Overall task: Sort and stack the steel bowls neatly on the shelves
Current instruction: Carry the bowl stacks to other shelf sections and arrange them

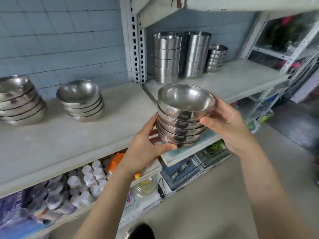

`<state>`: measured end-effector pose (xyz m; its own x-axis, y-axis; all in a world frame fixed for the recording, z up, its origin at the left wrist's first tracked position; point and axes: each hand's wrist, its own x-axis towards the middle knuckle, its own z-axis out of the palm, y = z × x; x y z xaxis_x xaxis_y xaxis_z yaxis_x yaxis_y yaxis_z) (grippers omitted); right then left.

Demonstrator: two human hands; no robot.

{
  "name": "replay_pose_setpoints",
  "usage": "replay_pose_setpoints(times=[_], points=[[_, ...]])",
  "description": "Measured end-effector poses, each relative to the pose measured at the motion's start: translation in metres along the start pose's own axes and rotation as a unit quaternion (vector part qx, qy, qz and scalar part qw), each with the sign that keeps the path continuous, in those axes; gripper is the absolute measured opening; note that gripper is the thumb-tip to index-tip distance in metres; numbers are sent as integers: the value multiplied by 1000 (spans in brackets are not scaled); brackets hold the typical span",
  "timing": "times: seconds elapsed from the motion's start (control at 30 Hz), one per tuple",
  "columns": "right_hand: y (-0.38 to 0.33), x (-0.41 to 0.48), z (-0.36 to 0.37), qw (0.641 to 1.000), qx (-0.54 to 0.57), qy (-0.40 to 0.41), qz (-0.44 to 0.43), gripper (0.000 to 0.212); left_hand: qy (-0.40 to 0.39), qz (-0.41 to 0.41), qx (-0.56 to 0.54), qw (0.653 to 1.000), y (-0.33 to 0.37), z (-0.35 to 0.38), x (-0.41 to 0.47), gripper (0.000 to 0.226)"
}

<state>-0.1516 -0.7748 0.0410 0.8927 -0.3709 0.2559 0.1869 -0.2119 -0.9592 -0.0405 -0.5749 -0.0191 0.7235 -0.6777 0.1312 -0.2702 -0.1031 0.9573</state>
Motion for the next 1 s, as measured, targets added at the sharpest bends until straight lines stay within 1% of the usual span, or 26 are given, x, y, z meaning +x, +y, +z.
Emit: replay_pose_setpoints(times=[0.13,0.2,0.33,0.4,0.5,0.63,0.73,0.9,1.0], points=[[15,26,-54,1000,-7,15,4,77,-3,-20,-17,1000,3,41,51,96],[24,46,-80,1000,-19,23,3,81,-13,-22,-30,999,2,60,82,92],[42,91,-131,998,-44,35,5,86,-31,-4,-29,999,-4,89,155,95],[51,110,-154,998,-51,45,11,90,-43,-9,-30,999,-5,105,188,93],[65,137,-191,995,-63,70,11,86,-62,-8,-29,998,-3,132,235,90],[86,171,-235,995,-57,75,27,87,-83,-19,-21,996,-6,164,290,87],[108,203,-269,996,-48,65,38,87,-81,-23,-12,996,-9,188,333,86],[149,274,-344,999,-34,12,36,78,-53,-50,-21,997,-23,242,418,93],[172,319,-393,999,-20,-23,30,77,-25,-67,-29,997,-26,280,463,87]])
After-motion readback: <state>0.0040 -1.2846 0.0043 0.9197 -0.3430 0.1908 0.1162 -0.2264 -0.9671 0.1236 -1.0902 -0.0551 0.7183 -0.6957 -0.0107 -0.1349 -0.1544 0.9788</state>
